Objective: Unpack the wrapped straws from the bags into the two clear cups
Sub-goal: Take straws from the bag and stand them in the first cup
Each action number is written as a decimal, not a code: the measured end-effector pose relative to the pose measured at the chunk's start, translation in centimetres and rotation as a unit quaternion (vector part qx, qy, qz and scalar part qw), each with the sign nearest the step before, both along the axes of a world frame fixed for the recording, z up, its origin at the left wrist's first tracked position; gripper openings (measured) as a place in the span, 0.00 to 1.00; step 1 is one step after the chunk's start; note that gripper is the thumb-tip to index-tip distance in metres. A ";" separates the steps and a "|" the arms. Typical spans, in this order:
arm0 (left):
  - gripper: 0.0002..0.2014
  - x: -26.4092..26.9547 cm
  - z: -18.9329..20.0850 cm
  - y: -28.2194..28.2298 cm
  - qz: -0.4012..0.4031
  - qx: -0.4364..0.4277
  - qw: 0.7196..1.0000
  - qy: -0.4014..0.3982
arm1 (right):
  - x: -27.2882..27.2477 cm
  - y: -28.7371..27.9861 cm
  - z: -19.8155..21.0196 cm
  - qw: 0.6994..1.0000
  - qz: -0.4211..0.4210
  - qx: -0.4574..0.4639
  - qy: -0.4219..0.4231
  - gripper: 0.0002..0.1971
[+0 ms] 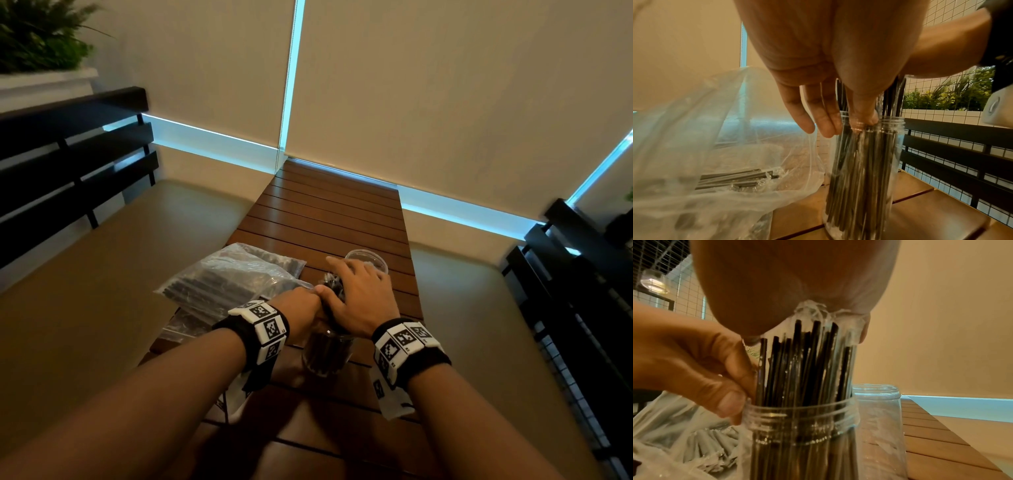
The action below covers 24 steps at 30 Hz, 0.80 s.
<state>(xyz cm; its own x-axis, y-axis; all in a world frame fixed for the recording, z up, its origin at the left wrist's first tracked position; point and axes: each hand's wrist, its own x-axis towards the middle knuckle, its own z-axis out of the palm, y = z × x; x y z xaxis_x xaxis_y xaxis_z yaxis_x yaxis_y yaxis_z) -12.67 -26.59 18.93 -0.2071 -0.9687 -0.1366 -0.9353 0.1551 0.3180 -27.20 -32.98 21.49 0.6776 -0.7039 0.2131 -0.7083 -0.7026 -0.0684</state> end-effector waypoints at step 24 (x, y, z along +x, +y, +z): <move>0.07 8.1 3.0 2.9 0.228 -0.103 0.958 -0.143 | 6.3 4.5 3.7 0.985 0.149 0.076 0.051 0.08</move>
